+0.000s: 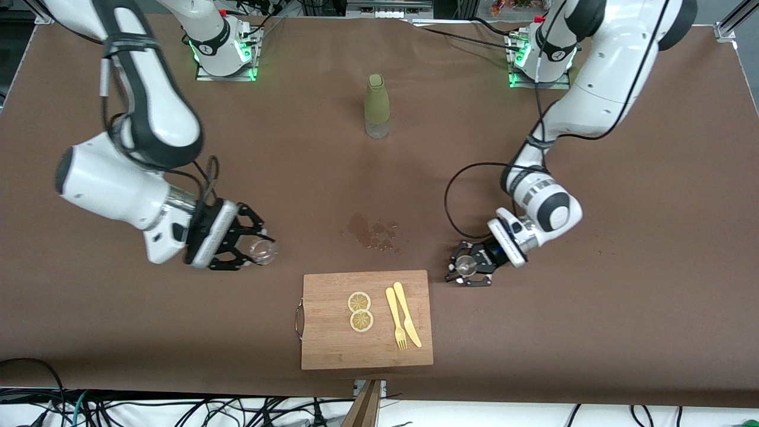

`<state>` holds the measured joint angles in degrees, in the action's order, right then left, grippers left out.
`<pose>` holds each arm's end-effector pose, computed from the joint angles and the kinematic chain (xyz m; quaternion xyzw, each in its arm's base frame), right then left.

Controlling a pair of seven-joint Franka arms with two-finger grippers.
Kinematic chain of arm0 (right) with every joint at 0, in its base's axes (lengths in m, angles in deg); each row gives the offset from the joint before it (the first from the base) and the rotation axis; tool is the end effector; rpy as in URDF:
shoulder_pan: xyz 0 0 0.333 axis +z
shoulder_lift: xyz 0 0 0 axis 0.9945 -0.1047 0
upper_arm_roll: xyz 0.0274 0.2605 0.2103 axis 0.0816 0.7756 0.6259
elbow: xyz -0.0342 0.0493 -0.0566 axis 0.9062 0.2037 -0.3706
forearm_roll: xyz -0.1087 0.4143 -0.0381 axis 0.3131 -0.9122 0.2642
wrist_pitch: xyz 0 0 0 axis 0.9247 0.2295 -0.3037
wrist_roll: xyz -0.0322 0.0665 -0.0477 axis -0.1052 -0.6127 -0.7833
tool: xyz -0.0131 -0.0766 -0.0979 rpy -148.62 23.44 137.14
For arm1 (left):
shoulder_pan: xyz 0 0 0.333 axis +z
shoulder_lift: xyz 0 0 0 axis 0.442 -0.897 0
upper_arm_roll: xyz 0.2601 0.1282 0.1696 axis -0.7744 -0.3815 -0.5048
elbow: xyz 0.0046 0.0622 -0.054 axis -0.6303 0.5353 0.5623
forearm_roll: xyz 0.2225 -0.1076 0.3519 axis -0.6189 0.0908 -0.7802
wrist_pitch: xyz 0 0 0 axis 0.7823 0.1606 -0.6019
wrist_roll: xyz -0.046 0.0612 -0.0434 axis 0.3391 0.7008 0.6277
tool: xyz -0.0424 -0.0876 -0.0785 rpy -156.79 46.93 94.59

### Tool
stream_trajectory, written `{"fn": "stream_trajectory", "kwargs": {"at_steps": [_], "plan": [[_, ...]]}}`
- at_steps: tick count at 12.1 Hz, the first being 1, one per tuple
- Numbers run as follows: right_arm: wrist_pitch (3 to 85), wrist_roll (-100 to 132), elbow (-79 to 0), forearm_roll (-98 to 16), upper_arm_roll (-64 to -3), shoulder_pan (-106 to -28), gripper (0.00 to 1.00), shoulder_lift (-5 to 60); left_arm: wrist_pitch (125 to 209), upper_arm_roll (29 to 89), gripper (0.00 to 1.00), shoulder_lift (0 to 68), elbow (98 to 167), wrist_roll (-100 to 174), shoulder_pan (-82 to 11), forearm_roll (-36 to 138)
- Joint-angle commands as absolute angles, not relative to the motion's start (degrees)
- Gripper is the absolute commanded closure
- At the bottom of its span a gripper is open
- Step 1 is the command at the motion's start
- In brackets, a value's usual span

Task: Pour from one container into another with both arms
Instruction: 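Carry the jigger back with the left gripper while the right gripper returns the glass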

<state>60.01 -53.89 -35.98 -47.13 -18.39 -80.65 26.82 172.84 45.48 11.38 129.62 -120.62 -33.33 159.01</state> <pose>0.7171 0.1796 0.3804 -0.8091 -0.4760 -0.2516 0.2355 0.6958 -0.1944 0.1020 0.6567 -0.3900 0.5571 0.3262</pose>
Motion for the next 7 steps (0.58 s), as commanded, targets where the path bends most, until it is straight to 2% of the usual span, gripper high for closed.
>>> {"fn": "stream_trajectory", "kwargs": {"at_steps": [1,4,7], "plan": [[59.8,-64.1,-41.5,-55.4,-13.7,-89.0,0.85,29.7,168.6,46.4,1.00,14.2,132.2,-116.9,-27.7,151.4],[59.3,-74.5,-45.2,-57.9,-13.7,-93.9,0.85,29.8,162.5,46.4,1.00,13.9,132.9,-113.8,-21.2,144.0],[54.7,-86.7,-48.1,-61.1,-13.7,-100.4,0.85,29.4,155.8,46.1,1.00,13.6,134.6,-112.3,-15.4,137.4]]}}
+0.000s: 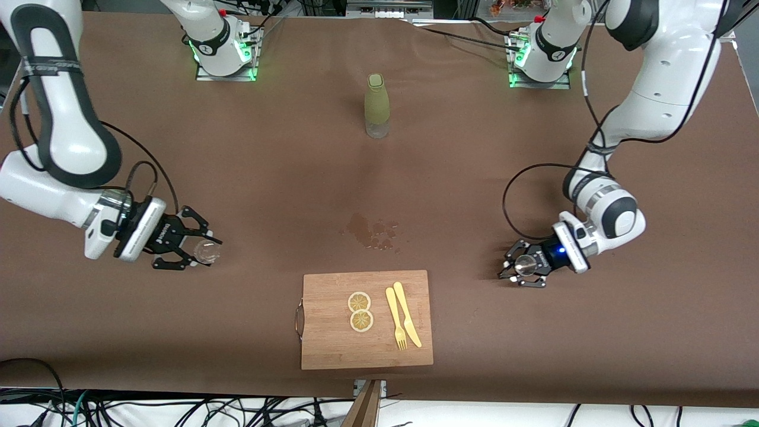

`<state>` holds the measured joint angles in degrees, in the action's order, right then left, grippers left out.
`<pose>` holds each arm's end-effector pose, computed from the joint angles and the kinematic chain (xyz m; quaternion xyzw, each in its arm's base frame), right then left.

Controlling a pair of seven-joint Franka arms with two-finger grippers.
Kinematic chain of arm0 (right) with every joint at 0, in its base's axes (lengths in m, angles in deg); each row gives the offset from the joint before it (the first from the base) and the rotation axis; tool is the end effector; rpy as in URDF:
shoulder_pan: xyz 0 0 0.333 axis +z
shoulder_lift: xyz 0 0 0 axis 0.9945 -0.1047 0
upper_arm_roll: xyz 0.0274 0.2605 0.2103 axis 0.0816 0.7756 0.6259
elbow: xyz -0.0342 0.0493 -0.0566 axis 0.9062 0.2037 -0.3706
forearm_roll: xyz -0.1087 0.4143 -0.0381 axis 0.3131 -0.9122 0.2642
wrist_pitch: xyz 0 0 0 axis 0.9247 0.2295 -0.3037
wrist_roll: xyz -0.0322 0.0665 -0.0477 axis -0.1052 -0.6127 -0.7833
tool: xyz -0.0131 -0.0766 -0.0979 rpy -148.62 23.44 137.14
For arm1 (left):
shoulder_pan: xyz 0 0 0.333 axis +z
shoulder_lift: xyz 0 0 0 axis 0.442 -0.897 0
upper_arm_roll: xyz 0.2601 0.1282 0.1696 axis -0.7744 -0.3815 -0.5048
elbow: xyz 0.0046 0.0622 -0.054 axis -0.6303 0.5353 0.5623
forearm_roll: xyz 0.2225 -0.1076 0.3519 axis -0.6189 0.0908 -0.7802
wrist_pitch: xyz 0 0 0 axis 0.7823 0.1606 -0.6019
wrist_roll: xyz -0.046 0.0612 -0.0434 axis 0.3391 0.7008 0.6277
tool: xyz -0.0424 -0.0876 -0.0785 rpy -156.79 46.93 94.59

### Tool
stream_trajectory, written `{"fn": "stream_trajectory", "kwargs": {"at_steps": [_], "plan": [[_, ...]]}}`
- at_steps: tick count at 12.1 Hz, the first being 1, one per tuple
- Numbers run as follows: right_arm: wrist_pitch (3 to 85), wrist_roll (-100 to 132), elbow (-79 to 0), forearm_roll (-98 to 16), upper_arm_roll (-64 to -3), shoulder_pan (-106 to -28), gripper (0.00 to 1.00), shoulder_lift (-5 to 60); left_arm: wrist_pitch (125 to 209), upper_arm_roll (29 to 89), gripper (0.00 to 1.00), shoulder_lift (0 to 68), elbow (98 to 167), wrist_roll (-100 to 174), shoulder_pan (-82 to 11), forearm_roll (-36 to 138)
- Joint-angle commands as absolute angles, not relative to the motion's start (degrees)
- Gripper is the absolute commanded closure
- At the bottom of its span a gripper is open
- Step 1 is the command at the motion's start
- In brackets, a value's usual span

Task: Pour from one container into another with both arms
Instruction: 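Carry the jigger back with the left gripper while the right gripper returns the glass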

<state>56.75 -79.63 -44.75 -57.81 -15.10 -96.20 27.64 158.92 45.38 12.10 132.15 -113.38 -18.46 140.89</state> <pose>0.6968 0.0367 0.3187 -0.7700 -0.4983 -0.3059 0.2556 0.6902 -0.0489 0.1034 0.6352 -0.3981 0.5368 0.3873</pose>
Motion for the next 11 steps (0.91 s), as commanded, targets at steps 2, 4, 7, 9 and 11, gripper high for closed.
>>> {"fn": "stream_trajectory", "kwargs": {"at_steps": [2,4,7,9,11], "plan": [[51.1,-98.2,-49.5,-66.3,-13.7,-104.2,0.85,27.4,152.5,45.9,1.00,13.5,135.4,-111.7,-11.7,133.4],[48.8,-107.4,-50.1,-68.9,-14.0,-107.1,0.84,24.4,149.4,45.8,1.00,13.5,136.5,-110.9,-8.7,129.7],[46.0,-115.0,-50.0,-70.5,-15.7,-108.9,0.84,18.7,145.4,45.0,1.00,12.8,136.5,-110.8,-5.1,124.8],[46.3,-116.5,-49.6,-70.6,-16.0,-110.0,0.84,15.6,142.6,42.4,1.00,12.7,136.6,-111.0,-4.7,122.2],[46.4,-117.4,-49.0,-70.6,-16.8,-110.1,0.84,13.3,141.0,40.6,1.00,11.8,136.2,-111.6,-4.7,120.6]]}}
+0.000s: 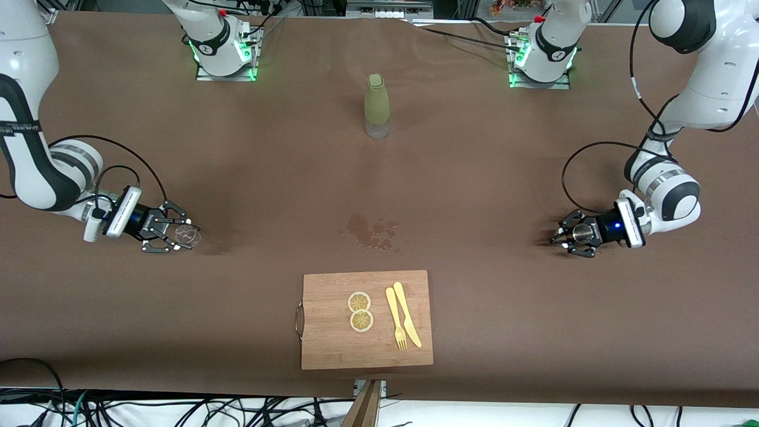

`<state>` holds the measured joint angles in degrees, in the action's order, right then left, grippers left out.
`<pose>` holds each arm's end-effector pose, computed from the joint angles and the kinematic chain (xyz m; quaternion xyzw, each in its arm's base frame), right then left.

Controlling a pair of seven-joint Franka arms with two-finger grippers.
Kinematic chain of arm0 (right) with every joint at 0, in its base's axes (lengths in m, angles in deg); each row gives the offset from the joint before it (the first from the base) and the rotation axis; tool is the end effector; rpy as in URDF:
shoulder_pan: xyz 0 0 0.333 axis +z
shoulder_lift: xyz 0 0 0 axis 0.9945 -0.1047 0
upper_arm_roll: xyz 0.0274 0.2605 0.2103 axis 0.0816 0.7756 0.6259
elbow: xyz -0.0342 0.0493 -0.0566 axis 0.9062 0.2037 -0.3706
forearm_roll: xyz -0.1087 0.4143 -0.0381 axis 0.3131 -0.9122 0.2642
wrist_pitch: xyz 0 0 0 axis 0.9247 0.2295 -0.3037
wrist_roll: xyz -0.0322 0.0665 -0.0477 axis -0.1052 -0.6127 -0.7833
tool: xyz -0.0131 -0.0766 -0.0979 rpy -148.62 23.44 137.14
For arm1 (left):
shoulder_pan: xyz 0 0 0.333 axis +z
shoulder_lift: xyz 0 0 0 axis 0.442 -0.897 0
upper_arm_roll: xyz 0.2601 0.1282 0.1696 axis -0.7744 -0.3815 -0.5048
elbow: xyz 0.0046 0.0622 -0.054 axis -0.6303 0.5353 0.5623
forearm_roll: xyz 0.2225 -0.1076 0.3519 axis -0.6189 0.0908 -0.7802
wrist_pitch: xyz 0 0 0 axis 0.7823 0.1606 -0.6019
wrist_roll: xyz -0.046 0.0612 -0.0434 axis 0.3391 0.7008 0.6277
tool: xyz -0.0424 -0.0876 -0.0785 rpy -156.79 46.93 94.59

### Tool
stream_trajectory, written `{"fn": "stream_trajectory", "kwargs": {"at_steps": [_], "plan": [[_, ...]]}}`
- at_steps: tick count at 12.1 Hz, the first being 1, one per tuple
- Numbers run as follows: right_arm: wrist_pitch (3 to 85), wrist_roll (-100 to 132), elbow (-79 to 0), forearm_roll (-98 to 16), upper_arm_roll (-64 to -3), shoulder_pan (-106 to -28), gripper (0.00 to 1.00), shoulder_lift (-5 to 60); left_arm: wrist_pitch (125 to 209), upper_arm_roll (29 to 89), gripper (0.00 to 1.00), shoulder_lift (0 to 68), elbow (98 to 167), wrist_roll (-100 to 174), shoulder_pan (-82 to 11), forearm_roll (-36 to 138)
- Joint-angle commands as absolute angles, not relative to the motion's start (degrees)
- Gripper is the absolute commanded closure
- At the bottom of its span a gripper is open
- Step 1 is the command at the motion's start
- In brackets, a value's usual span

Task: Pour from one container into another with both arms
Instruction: 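Carry the jigger back with the left gripper while the right gripper returns the glass, then set down the jigger with the left gripper while the right gripper lowers the glass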

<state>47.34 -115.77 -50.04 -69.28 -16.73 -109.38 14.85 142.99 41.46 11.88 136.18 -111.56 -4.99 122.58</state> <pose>0.6293 -0.0920 0.1402 -0.6941 -0.5211 -0.3871 0.3112 0.6134 0.1012 0.0790 0.6197 -0.4106 0.4921 0.4531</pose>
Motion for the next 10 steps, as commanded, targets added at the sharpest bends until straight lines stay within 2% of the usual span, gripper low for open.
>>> {"fn": "stream_trajectory", "kwargs": {"at_steps": [1,9,10], "plan": [[46.5,-117.7,-48.8,-70.6,-16.8,-110.1,0.84,12.4,140.3,39.8,1.00,11.3,136.0,-112.2,-4.5,119.8],[46.6,-118.5,-44.9,-70.3,-18.1,-110.4,0.81,6.8,137.4,36.0,1.00,7.8,132.3,-117.9,-4.3,118.2],[46.6,-118.5,-44.7,-70.3,-18.1,-110.4,0.78,6.6,137.3,35.9,1.00,7.7,132.3,-118.0,-4.3,118.2]]}}
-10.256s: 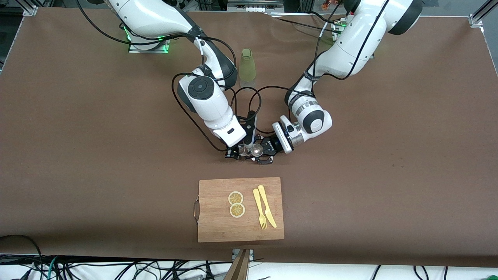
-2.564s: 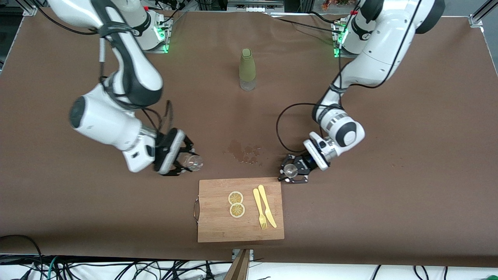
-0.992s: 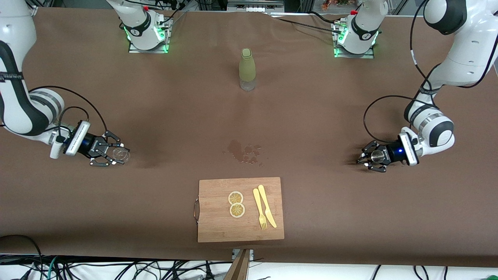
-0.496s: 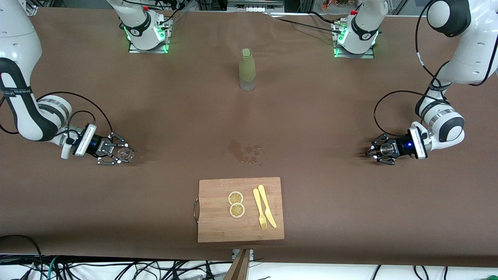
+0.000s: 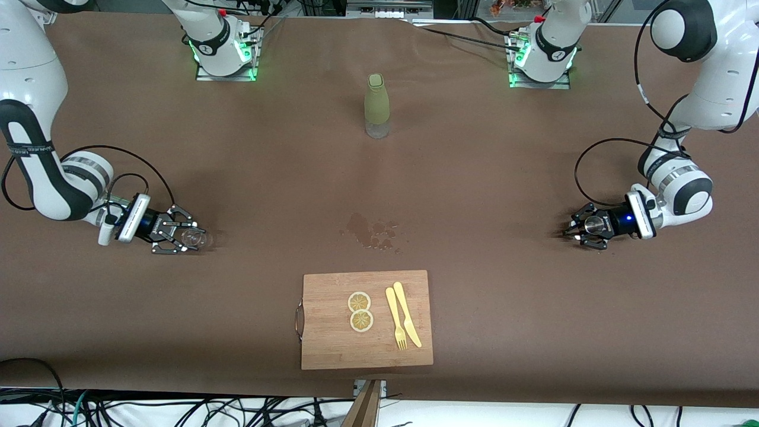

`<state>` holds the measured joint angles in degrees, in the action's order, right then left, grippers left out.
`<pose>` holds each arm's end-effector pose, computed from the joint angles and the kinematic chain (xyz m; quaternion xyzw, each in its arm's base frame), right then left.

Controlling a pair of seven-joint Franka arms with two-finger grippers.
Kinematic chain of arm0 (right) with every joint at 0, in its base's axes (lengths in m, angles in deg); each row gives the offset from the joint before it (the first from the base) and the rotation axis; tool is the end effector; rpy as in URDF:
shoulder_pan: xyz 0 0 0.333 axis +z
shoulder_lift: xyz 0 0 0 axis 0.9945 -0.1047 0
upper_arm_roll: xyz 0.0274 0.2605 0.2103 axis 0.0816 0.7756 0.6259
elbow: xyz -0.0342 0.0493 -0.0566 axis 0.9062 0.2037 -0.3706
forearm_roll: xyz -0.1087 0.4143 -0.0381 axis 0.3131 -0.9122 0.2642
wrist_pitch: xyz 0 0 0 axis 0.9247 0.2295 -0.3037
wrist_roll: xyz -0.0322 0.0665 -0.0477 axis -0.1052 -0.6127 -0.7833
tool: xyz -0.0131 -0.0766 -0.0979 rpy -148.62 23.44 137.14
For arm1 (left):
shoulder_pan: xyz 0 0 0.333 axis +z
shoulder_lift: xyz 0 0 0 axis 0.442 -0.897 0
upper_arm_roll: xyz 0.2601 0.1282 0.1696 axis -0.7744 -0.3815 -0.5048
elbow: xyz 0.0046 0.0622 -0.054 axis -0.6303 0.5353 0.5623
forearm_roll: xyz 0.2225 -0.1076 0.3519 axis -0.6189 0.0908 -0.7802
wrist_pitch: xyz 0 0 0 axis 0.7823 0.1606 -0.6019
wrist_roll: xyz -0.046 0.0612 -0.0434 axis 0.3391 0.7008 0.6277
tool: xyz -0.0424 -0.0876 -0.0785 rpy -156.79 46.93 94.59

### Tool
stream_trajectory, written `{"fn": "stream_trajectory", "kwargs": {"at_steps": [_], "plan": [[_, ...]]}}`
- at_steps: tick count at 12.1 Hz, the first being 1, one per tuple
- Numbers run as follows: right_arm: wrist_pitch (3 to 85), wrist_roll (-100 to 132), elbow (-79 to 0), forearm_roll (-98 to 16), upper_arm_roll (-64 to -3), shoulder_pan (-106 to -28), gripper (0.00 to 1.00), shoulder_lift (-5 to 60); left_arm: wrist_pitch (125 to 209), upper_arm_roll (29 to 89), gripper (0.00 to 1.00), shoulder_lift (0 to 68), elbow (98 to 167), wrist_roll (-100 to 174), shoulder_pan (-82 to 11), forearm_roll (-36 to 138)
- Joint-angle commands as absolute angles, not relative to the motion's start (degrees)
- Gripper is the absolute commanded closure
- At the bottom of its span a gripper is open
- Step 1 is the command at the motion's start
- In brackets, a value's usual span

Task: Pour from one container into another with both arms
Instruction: 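Set down the jigger with the left gripper while the right gripper lowers the glass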

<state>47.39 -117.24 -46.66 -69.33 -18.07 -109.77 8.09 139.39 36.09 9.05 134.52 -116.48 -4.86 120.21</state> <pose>0.6259 -0.1095 0.0862 -0.7038 -0.5056 -0.3817 0.3214 0.5912 0.1490 0.0542 0.6167 -0.4338 0.4923 0.4350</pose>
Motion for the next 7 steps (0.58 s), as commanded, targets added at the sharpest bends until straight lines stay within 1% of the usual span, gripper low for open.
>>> {"fn": "stream_trajectory", "kwargs": {"at_steps": [1,2,3,4,5,6,7], "plan": [[46.6,-118.5,-44.5,-70.3,-18.4,-110.4,0.77,6.2,137.3,35.9,1.00,7.4,132.2,-118.5,-4.3,118.1],[46.6,-118.4,-44.5,-70.4,-18.8,-110.4,0.68,5.9,137.3,35.9,1.00,7.3,132.2,-118.7,-4.3,118.1],[46.6,-118.4,-44.4,-70.4,-18.8,-110.4,0.66,5.6,137.3,35.9,1.00,7.2,132.0,-118.7,-4.4,118.1],[46.6,-118.0,-44.5,-70.4,-18.8,-110.4,0.53,5.5,137.3,35.9,1.00,6.9,131.8,-118.7,-4.4,117.6],[46.6,-117.9,-44.4,-70.4,-18.8,-110.4,0.17,5.5,137.3,35.9,0.97,6.7,131.5,-118.8,-4.4,117.4],[46.6,-117.7,-43.6,-70.5,-18.8,-110.4,0.00,5.5,137.3,35.9,0.87,6.3,131.5,-118.9,-4.3,117.3],[46.5,-117.5,-43.1,-70.3,-18.8,-110.4,0.00,5.6,137.3,35.9,0.66,6.3,131.5,-119.9,-4.3,117.3]]}}
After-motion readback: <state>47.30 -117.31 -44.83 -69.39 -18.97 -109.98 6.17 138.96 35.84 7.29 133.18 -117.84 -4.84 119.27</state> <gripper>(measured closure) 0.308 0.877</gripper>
